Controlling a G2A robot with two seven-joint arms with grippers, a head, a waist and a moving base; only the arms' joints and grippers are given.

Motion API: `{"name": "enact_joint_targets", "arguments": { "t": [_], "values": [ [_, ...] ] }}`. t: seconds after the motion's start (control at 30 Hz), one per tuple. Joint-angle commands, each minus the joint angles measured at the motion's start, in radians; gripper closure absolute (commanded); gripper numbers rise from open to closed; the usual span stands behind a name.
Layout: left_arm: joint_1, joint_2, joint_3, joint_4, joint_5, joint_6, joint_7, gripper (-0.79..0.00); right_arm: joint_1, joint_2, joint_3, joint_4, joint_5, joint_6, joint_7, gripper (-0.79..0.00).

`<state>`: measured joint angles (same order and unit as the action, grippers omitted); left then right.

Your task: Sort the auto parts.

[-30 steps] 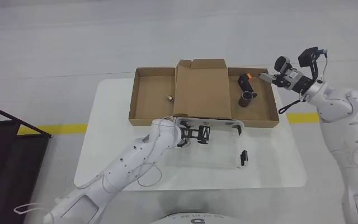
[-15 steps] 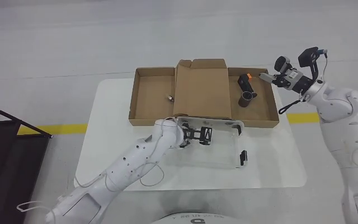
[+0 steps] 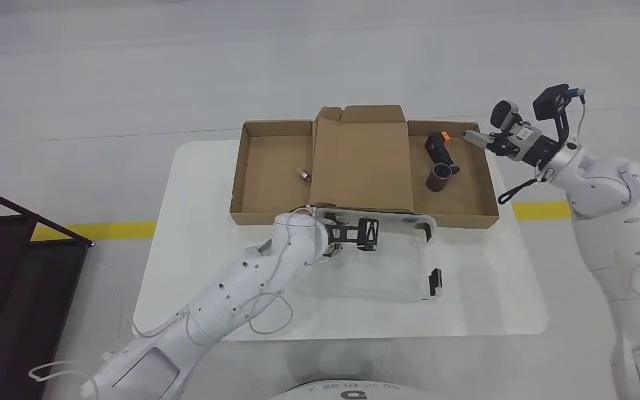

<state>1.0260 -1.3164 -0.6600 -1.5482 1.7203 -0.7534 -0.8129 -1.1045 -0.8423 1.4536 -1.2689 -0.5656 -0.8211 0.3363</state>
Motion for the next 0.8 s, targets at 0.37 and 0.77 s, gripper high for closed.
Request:
{"name": "enact_joint_targets", "arguments": {
  "t": [0.37,0.77],
  "values": [
    [-0.012,-0.017,0.041,0.055,0.073,0.02,-0.001,-0.391,0.0,0.0,0.0,0.0,0.0,0.0,0.0,-0.785],
    [-0.018,-0.031,0.044,0.053,-0.042,-0.072,0.064,-0.502,0.0,0.0,0.0,0.0,0.0,0.0,0.0,-0.785]
  ]
}}
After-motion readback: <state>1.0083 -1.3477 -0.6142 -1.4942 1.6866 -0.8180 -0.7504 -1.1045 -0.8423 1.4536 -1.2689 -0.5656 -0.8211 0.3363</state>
